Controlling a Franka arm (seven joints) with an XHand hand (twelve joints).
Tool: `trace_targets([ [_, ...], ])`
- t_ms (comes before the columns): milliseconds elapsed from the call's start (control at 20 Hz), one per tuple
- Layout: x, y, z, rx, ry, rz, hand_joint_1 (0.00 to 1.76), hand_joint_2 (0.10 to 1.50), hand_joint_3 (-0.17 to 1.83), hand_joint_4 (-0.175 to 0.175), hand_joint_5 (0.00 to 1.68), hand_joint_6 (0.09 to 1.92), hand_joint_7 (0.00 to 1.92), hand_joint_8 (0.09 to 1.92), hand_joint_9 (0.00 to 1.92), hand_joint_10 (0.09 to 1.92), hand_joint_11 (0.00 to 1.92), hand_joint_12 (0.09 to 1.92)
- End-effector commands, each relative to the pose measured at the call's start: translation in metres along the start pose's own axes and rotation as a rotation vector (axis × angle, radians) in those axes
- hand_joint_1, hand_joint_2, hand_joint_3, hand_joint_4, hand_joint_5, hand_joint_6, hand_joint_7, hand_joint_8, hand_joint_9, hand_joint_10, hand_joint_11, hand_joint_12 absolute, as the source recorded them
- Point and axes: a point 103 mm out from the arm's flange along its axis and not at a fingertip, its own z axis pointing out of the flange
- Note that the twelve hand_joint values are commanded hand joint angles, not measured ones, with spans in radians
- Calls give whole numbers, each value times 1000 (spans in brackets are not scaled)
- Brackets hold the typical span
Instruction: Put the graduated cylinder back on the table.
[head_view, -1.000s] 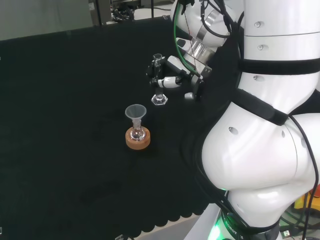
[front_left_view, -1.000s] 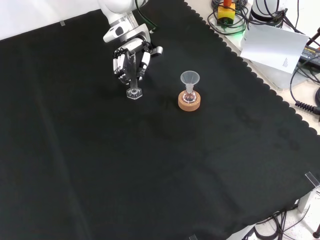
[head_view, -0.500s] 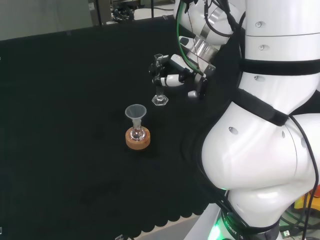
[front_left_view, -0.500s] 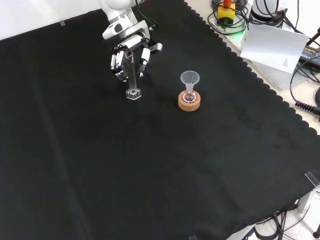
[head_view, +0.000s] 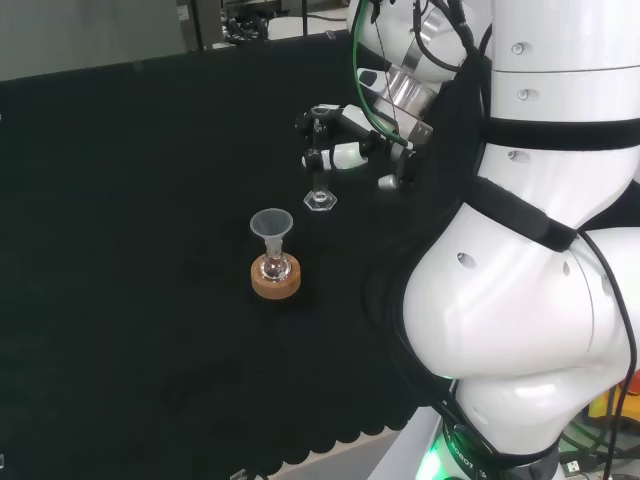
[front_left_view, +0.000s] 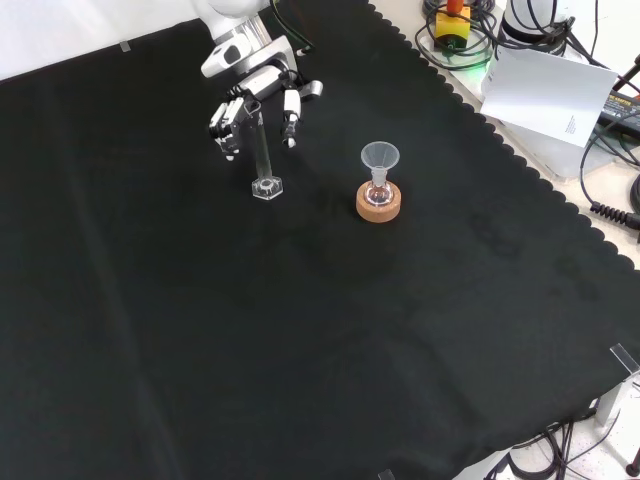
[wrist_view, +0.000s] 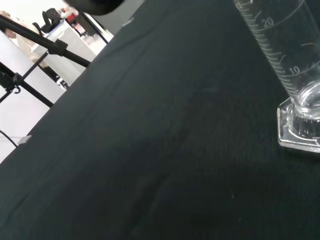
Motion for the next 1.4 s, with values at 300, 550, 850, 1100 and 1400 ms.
trace_targets([
  [300, 19, -17, -46, -42, -72, 27, 637, 814, -128, -107, 180, 87, 0, 557, 450, 87, 36, 1496],
  [550, 33, -33, -76, -99, -122, 49, 638, 810, -121, -109, 186, 87, 0, 583, 461, 87, 36, 1497],
  [850, 61, -53, -115, -145, -188, 69, 644, 813, -117, -110, 187, 87, 0, 587, 460, 87, 34, 1495],
  [1100, 91, -74, -142, -173, -263, 83, 647, 816, -113, -110, 188, 87, 0, 583, 458, 87, 32, 1493],
  [1400, 125, -99, -162, -187, -337, 118, 643, 819, -105, -110, 188, 87, 0, 545, 448, 87, 29, 1488],
])
